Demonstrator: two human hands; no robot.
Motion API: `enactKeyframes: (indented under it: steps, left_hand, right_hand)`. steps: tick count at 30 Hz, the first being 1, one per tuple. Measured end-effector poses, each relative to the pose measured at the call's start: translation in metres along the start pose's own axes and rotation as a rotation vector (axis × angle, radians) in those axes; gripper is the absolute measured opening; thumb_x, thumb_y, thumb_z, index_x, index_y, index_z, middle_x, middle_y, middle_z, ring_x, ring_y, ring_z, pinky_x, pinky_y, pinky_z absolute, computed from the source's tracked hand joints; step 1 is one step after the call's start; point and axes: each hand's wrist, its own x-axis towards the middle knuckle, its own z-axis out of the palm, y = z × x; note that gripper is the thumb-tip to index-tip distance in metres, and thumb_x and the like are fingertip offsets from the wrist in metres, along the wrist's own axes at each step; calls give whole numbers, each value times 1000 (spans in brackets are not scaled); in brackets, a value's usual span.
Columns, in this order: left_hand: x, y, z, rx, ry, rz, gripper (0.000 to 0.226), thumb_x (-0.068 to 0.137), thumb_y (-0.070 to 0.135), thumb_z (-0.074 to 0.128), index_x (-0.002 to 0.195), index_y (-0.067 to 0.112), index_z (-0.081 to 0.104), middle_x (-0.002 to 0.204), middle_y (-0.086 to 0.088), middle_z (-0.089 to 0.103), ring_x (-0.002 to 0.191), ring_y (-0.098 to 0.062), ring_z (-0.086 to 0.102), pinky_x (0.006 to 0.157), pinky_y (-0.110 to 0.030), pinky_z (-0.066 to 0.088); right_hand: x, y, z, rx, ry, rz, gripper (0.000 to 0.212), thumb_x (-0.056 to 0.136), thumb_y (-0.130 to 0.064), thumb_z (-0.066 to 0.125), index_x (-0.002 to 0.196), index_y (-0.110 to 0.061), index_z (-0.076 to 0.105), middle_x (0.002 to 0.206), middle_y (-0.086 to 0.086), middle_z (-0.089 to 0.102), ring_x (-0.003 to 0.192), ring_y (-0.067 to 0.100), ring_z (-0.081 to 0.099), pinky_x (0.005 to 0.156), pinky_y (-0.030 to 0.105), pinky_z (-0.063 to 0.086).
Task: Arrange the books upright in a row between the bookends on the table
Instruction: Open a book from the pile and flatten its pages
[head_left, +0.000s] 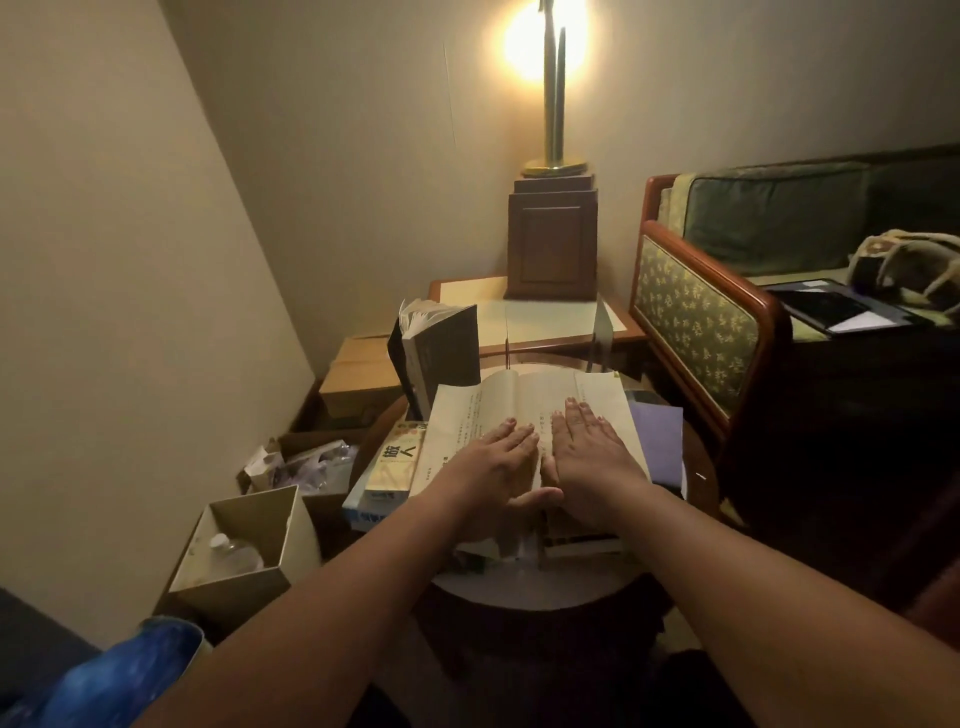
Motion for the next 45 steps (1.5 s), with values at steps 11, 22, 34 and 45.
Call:
enactKeyframes:
  steps: [11,22,34,45]
  left_hand:
    - [25,37,-22,33,19,-190,78,94,76,32,147,19,47,146,-6,47,125,-26,46,100,-43,47]
    - [49,64,-31,-161,27,-326,79,85,62,63,147,23,33,134,-8,49,109,-22,52,89,-35,52]
    - [18,39,-52,258,-22,-184,49,99,25,55,146,21,43,168,-6,14,154,-32,13,114,-69,14]
    - [13,9,-14,-31,34,-375,41,97,58,47,113,21,55,104,2,57,92,-13,56,80,-30,55]
  right_hand:
    - [-24,61,-4,112,-8,-14,68,108,-54,13,163,-18,-3,170,3,-13,156,18,-13,128,41,-2]
    - [-29,65,1,83,47,-32,67,109,-50,15,163,-17,-4,170,5,-13,156,20,-13,125,38,-5]
    - [-23,60,-6,28,-14,-11,68,109,-50,18,163,-15,-5,170,7,-14,156,23,-12,126,43,-3]
    - [-13,23,-23,150,9,49,69,106,-36,38,162,-9,8,170,17,-5,157,34,-5,127,47,0]
